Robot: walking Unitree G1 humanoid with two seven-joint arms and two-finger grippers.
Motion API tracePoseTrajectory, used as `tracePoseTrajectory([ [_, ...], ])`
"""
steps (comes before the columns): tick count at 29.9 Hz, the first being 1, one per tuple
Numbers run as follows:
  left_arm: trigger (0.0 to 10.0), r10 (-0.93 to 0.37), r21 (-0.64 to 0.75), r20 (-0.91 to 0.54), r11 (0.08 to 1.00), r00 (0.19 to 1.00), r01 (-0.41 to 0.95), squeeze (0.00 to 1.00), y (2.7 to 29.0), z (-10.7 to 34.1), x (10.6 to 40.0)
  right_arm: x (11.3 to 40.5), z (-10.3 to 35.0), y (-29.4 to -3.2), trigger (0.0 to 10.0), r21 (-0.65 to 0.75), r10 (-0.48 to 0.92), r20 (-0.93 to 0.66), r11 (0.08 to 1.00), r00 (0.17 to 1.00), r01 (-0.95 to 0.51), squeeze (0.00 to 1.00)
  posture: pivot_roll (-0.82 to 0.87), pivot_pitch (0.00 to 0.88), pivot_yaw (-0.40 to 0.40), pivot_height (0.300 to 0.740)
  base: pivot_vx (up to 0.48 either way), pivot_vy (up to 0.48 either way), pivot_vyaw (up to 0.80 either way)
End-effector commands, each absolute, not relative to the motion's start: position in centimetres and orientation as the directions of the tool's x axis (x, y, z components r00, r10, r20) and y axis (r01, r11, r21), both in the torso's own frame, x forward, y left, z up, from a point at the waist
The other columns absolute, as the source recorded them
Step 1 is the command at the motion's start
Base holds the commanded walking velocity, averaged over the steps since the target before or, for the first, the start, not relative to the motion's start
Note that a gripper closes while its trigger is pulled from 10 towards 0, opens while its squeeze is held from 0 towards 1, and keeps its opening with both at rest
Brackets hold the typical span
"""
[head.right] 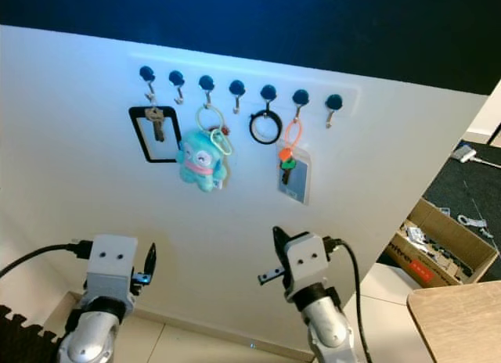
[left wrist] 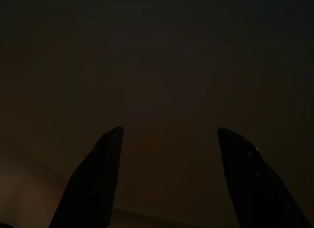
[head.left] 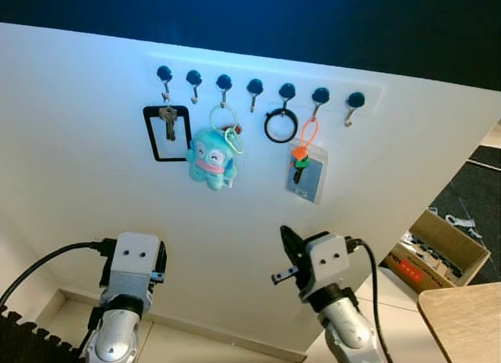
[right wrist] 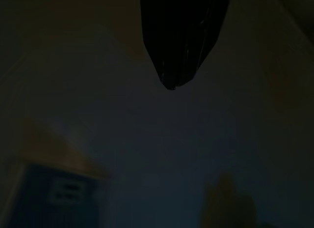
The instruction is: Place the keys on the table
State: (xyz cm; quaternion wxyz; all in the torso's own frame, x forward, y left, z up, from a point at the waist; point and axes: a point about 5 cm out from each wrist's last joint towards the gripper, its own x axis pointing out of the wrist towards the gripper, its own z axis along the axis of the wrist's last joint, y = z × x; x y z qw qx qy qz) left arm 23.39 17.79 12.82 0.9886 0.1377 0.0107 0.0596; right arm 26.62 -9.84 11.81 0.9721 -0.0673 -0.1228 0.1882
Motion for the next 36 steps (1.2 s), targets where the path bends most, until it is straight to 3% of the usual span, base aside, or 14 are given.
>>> tracePoseTrajectory([
  [1, 10.0, 0.13, 0.279, 0.018, 0.952, 0.991, -0.13, 0.0, 17.8, 13.1, 23.5, 26.7, 11.6, -10.0, 10.0, -0.174, 0.381, 0.212, 0.921, 0.9, -0.349, 0.0, 0.21, 0.07, -0.046, 0.74, 0.0, 0.0, 0.0],
  [5, 10.0, 0.135, 0.285, 0.064, 0.947, 0.989, -0.147, 0.0, 18.3, 14.3, 24.1, 27.0, 12.0, -10.2, 10.0, -0.174, 0.373, 0.225, 0.924, 0.9, -0.339, 0.0, 0.21, 0.065, -0.051, 0.74, 0.0, 0.0, 0.0],
  [9, 10.0, 0.109, 0.24, 0.247, 0.956, 0.963, -0.169, 0.0, 20.2, 20.3, 26.6, 27.9, 12.7, -11.0, 10.0, -0.195, 0.366, 0.255, 0.926, 0.895, -0.323, 0.0, 0.22, 0.039, -0.052, 0.74, 0.0, 0.0, 0.0],
  [14, 10.0, 0.007, 0.226, 0.34, 0.97, 0.941, -0.089, 0.0, 20.8, 24.3, 28.2, 28.2, 13.0, -10.9, 10.0, -0.194, 0.359, 0.271, 0.929, 0.893, -0.315, 0.0, 0.22, 0.026, -0.052, 0.74, 0.0, 0.0, 0.0],
  [19, 10.0, -0.036, 0.195, 0.349, 0.98, 0.937, -0.035, 0.0, 21.9, 25.3, 29.0, 28.1, 13.0, -10.7, 10.0, -0.195, 0.363, 0.281, 0.928, 0.888, -0.317, 0.0, 0.2, 0.011, -0.04, 0.74, 0.0, 0.0, 0.0],
  [23, 10.0, -0.181, 0.169, 0.32, 0.977, 0.93, 0.133, 0.0, 22.5, 26.0, 29.3, 28.0, 13.2, -11.0, 10.0, -0.19, 0.345, 0.29, 0.935, 0.892, -0.3, 0.0, 0.18, 0.008, -0.033, 0.74, 0.0, 0.0, 0.0],
  [36, 10.0, -0.302, 0.194, 0.313, 0.948, 0.9, 0.251, 0.0, 21.4, 27.5, 32.7, 28.4, 13.6, -11.0, 10.0, -0.187, 0.342, 0.305, 0.937, 0.889, -0.297, 0.0, 0.18, 0.027, -0.045, 0.74, 0.0, 0.0, 0.0],
])
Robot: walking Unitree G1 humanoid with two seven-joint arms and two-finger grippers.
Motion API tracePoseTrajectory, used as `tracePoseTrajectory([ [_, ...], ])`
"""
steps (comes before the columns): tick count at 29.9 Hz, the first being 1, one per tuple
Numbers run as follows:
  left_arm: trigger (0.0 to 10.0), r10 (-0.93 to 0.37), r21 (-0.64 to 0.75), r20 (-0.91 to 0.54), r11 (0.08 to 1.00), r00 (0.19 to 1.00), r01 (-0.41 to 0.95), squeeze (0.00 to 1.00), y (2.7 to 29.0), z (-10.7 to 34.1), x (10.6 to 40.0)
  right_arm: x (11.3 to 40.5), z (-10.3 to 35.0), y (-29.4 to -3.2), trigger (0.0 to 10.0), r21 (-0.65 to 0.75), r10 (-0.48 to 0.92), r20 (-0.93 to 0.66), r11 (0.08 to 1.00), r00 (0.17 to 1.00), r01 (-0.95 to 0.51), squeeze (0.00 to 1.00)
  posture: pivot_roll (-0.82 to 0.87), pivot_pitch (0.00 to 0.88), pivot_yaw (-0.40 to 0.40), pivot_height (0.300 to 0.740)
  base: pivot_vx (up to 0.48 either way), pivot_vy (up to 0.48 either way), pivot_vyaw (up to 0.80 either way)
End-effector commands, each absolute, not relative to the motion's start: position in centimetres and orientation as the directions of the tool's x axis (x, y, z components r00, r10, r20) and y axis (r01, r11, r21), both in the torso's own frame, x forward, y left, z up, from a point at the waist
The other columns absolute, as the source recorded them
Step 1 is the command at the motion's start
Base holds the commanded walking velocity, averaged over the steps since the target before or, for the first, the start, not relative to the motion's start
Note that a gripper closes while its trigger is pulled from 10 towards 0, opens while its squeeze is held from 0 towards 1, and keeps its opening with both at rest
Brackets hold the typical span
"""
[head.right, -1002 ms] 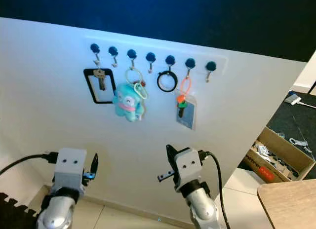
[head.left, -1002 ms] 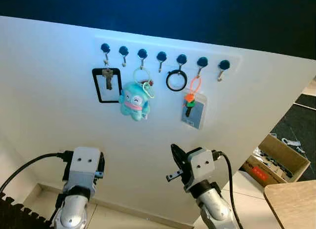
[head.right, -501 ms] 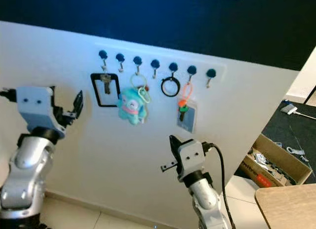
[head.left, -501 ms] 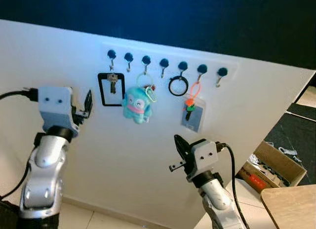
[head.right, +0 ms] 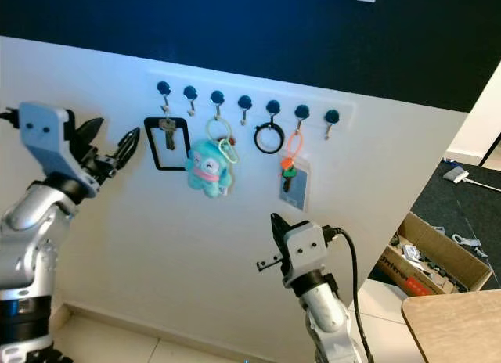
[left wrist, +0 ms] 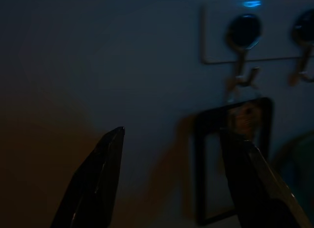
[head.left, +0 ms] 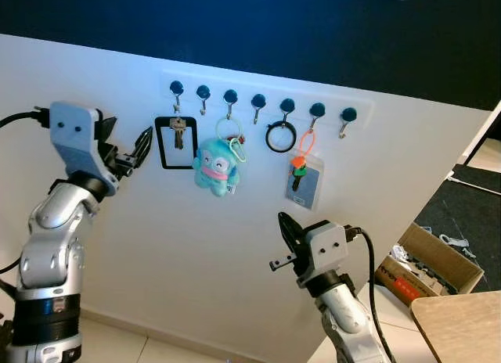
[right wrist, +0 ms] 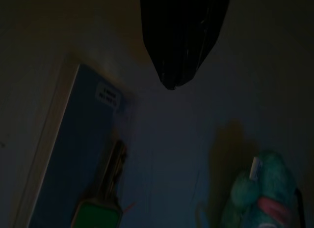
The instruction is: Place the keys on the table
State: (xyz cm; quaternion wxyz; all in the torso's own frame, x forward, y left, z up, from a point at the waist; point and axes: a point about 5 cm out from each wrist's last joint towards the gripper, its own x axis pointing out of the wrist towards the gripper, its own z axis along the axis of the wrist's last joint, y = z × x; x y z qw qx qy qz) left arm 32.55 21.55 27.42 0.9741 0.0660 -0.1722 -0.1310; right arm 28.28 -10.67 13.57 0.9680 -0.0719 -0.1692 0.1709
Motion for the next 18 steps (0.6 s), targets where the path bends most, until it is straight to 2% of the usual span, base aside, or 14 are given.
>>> tracePoseTrajectory([
  [1, 10.0, -0.349, 0.192, 0.303, 0.934, 0.887, 0.302, 0.0, 20.6, 27.5, 33.4, 28.4, 13.6, -10.9, 10.0, -0.186, 0.341, 0.308, 0.937, 0.888, -0.296, 0.0, 0.17, 0.033, -0.042, 0.74, 0.0, 0.0, 0.0],
  [6, 10.0, -0.39, 0.193, 0.296, 0.919, 0.872, 0.345, 0.0, 19.6, 27.5, 34.2, 28.2, 13.6, -11.0, 10.0, -0.184, 0.335, 0.307, 0.939, 0.891, -0.29, 0.0, 0.16, 0.038, -0.035, 0.74, 0.0, 0.0, 0.0],
  [7, 9.7, -0.398, 0.194, 0.298, 0.915, 0.868, 0.353, 0.0, 19.4, 27.6, 34.3, 28.1, 13.5, -11.0, 10.0, -0.183, 0.331, 0.306, 0.941, 0.893, -0.286, 0.0, 0.16, 0.04, -0.031, 0.74, 0.0, 0.0, 0.0],
  [8, 8.9, -0.403, 0.194, 0.3, 0.913, 0.864, 0.359, 0.0, 19.3, 27.7, 34.4, 28.0, 13.5, -11.1, 10.0, -0.182, 0.328, 0.305, 0.942, 0.894, -0.283, 0.0, 0.16, 0.041, -0.029, 0.74, 0.0, 0.0, 0.0],
  [9, 5.8, -0.409, 0.194, 0.304, 0.911, 0.86, 0.364, 0.0, 19.3, 27.8, 34.4, 28.0, 13.4, -11.1, 10.0, -0.18, 0.323, 0.304, 0.943, 0.896, -0.279, 0.0, 0.15, 0.043, -0.026, 0.74, 0.0, 0.0, 0.0],
  [10, 5.3, -0.412, 0.194, 0.306, 0.91, 0.858, 0.368, 0.0, 19.3, 27.9, 34.4, 27.9, 13.4, -11.2, 10.0, -0.178, 0.319, 0.303, 0.945, 0.898, -0.275, 0.0, 0.15, 0.043, -0.026, 0.74, 0.0, 0.0, 0.0],
  [11, 3.3, -0.413, 0.194, 0.307, 0.909, 0.857, 0.369, 0.0, 19.4, 27.9, 34.3, 27.9, 13.3, -11.3, 10.0, -0.175, 0.315, 0.301, 0.946, 0.9, -0.272, 0.0, 0.15, 0.044, -0.025, 0.74, 0.0, 0.0, 0.0],
  [12, 3.3, -0.414, 0.194, 0.307, 0.909, 0.857, 0.369, 0.0, 19.5, 27.9, 34.2, 27.8, 13.3, -11.3, 10.0, -0.174, 0.312, 0.299, 0.947, 0.902, -0.27, 0.0, 0.15, 0.044, -0.025, 0.74, 0.0, 0.0, 0.0],
  [13, 0.0, -0.413, 0.194, 0.307, 0.909, 0.857, 0.369, 0.0, 19.7, 27.9, 34.1, 27.8, 13.2, -11.3, 10.0, -0.173, 0.312, 0.298, 0.947, 0.902, -0.27, 0.0, 0.15, 0.047, -0.022, 0.74, 0.0, 0.0, 0.0],
  [18, 0.0, -0.406, 0.183, 0.311, 0.913, 0.859, 0.366, 0.0, 20.4, 27.8, 33.4, 27.8, 13.2, -11.3, 10.0, -0.17, 0.31, 0.296, 0.948, 0.904, -0.269, 0.0, 0.16, 0.051, -0.024, 0.74, 0.0, 0.0, 0.0],
])
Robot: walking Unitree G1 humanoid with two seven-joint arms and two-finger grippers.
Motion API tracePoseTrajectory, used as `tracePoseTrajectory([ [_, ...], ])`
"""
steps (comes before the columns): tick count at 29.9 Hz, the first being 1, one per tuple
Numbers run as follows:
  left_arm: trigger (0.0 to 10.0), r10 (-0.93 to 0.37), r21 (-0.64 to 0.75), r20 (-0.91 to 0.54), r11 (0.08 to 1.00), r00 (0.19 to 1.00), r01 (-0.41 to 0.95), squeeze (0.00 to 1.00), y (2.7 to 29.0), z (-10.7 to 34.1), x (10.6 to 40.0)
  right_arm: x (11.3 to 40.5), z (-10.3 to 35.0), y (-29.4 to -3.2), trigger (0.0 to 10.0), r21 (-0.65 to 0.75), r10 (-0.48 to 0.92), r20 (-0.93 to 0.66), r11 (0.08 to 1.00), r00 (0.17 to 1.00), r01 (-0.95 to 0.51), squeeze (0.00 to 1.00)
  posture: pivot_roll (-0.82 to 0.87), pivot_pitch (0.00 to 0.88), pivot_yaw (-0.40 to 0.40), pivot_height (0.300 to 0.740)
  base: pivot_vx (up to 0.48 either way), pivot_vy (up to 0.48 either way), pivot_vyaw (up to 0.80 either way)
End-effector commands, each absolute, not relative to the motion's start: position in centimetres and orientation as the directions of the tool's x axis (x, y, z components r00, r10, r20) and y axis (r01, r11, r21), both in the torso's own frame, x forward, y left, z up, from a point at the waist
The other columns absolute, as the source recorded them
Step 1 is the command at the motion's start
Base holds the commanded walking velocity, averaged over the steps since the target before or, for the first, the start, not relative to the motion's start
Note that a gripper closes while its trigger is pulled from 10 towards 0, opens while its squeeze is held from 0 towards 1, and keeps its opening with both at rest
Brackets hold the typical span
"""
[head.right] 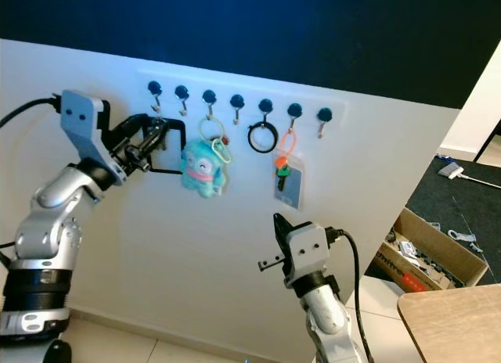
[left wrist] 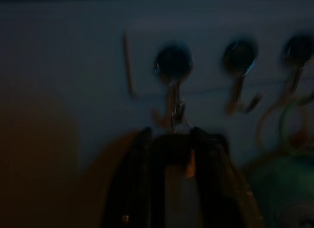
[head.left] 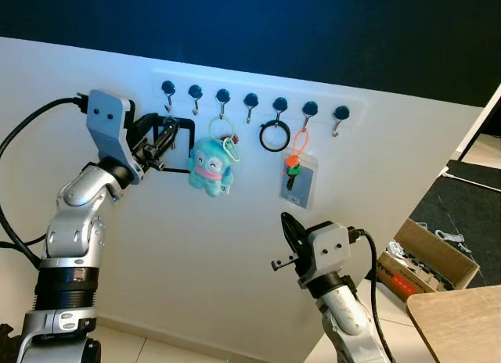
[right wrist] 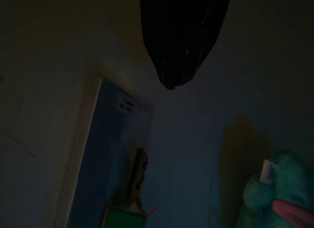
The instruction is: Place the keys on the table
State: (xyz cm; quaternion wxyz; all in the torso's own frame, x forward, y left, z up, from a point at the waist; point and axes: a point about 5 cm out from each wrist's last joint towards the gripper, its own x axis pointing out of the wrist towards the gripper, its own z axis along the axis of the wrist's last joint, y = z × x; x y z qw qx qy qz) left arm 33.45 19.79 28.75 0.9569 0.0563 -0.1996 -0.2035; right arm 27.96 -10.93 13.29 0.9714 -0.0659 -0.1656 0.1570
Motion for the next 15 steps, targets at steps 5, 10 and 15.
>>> tracePoseTrajectory([
  [5, 10.0, -0.403, 0.16, 0.316, 0.915, 0.859, 0.37, 0.0, 20.9, 27.8, 32.3, 27.9, 13.1, -11.1, 10.0, -0.167, 0.316, 0.291, 0.946, 0.903, -0.278, 0.0, 0.17, 0.054, -0.03, 0.74, 0.0, 0.0, 0.0],
  [10, 10.0, -0.404, 0.14, 0.342, 0.915, 0.848, 0.379, 0.0, 20.3, 28.3, 31.7, 28.1, 13.1, -10.7, 10.0, -0.169, 0.338, 0.286, 0.939, 0.897, -0.3, 0.0, 0.2, 0.063, -0.048, 0.74, 0.0, 0.0, 0.0],
  [15, 10.0, -0.399, 0.142, 0.364, 0.917, 0.842, 0.373, 0.0, 19.6, 28.8, 31.7, 28.2, 13.1, -10.6, 10.0, -0.17, 0.348, 0.284, 0.935, 0.894, -0.31, 0.0, 0.19, 0.066, -0.047, 0.74, 0.0, 0.0, 0.0],
])
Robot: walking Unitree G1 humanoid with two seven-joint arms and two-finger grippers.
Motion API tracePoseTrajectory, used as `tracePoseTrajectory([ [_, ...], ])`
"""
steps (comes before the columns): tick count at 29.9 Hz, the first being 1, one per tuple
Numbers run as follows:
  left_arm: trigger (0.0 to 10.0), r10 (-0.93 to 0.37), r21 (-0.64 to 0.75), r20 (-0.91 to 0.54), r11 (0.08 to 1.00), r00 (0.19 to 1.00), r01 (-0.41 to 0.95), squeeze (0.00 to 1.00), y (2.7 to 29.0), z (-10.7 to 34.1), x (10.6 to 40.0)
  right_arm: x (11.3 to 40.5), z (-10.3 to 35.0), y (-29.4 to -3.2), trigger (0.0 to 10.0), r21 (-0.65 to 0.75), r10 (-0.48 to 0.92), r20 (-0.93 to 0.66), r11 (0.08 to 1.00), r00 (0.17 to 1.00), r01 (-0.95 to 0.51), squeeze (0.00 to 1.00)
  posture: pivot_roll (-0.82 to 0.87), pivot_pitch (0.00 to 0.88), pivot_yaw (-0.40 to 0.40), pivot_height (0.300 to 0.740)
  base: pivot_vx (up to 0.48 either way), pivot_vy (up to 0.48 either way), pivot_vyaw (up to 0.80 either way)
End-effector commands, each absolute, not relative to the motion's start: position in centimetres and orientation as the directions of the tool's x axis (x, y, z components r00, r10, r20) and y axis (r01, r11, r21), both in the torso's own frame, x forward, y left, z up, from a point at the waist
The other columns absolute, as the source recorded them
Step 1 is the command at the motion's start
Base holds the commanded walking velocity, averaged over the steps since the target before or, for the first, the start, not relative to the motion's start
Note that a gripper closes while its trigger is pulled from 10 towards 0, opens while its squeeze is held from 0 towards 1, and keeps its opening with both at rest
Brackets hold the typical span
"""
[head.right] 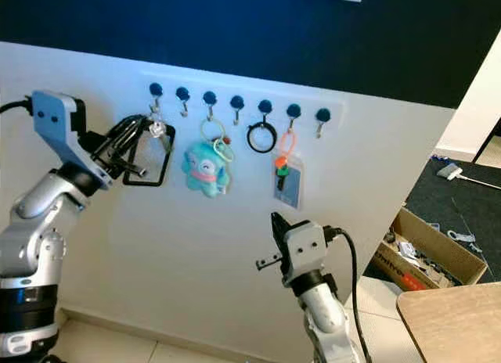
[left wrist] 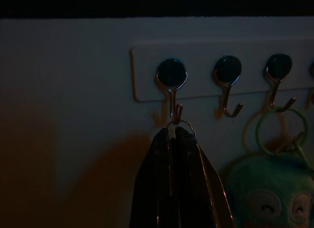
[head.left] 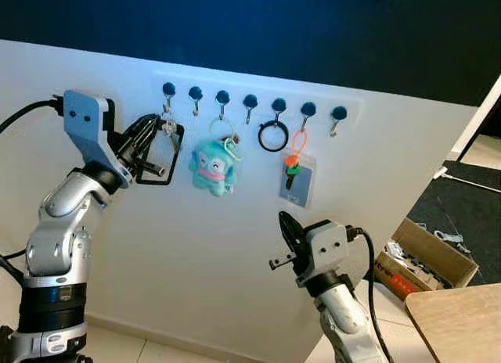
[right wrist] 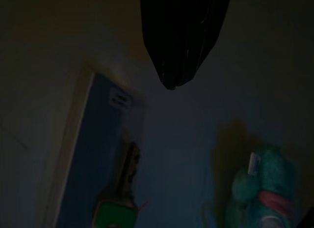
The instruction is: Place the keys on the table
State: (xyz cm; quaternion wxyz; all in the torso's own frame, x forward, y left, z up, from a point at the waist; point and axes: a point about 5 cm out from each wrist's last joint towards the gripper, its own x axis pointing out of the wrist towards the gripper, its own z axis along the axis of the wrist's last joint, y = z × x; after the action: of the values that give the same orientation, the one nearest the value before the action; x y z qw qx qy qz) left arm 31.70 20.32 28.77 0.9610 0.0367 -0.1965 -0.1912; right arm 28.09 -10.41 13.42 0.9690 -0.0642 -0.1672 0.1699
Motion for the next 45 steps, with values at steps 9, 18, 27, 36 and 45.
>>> tracePoseTrajectory([
  [9, 10.0, -0.424, 0.17, 0.344, 0.905, 0.838, 0.389, 0.0, 19.0, 28.9, 31.4, 28.0, 12.9, -10.6, 10.0, -0.163, 0.34, 0.277, 0.939, 0.899, -0.304, 0.0, 0.19, 0.069, -0.04, 0.74, 0.0, 0.0, 0.0],
  [18, 10.0, -0.46, 0.176, 0.279, 0.887, 0.843, 0.426, 0.0, 18.5, 27.8, 31.0, 27.9, 12.8, -10.5, 10.0, -0.161, 0.339, 0.276, 0.939, 0.899, -0.304, 0.0, 0.19, 0.075, -0.037, 0.74, 0.0, 0.0, 0.0],
  [27, 10.0, -0.403, 0.114, 0.302, 0.915, 0.864, 0.387, 0.0, 18.9, 28.1, 31.3, 28.0, 12.8, -10.4, 10.0, -0.16, 0.344, 0.275, 0.937, 0.898, -0.31, 0.0, 0.2, 0.079, -0.04, 0.74, 0.0, 0.0, 0.0],
  [36, 10.0, -0.413, 0.133, 0.258, 0.911, 0.874, 0.391, 0.84, 18.3, 27.2, 31.6, 27.9, 12.8, -10.4, 10.0, -0.16, 0.345, 0.274, 0.937, 0.898, -0.311, 0.0, 0.19, 0.082, -0.04, 0.74, 0.0, 0.0, 0.0],
  [45, 10.0, -0.421, 0.13, 0.248, 0.907, 0.872, 0.401, 0.42, 18.2, 27.3, 31.9, 27.9, 12.8, -10.4, 10.0, -0.158, 0.342, 0.276, 0.938, 0.898, -0.309, 0.0, 0.19, 0.083, -0.034, 0.74, 0.0, 0.0, 0.0],
])
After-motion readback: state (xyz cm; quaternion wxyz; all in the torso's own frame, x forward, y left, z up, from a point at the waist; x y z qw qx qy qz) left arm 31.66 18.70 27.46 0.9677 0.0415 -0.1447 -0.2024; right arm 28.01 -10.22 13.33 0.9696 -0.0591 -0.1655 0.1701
